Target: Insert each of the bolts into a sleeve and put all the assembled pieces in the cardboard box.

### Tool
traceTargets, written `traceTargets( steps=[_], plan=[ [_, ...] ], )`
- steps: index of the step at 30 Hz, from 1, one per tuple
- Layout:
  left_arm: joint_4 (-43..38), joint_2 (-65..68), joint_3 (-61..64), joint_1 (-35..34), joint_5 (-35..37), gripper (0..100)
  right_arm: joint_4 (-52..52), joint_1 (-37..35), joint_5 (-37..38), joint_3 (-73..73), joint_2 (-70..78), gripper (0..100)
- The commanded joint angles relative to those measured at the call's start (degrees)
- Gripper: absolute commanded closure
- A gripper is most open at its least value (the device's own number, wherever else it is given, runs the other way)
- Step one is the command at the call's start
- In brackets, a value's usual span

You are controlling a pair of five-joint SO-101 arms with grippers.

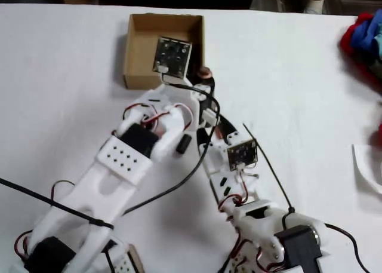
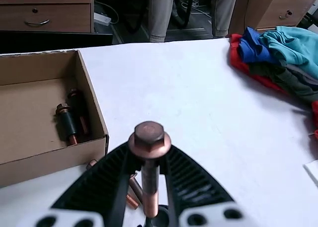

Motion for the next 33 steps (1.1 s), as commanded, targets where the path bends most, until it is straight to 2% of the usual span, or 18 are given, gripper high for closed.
traceTargets(
  steps=[1,5,9,16,33],
  plan=[
    [0.2,-2.8,-0.7,0.8,0.2,98,0.0,0.8,0.4,-2.3,-2.5,97.8],
    [0.2,-2.8,-0.7,0.7,0.7,98,0.0,0.8,0.4,-2.3,-2.5,97.8],
    [0.2,-2.8,-1.6,-0.2,4.8,98,0.0,0.8,0.4,-2.3,-2.5,97.8],
    [5.4,-2.8,-4.3,-0.2,4.7,98,0.0,0.8,0.4,-2.3,-2.5,97.8],
    [5.4,-2.4,-8.3,-0.1,4.8,98,0.0,0.6,0.4,-2.3,-2.5,97.8]
  ],
)
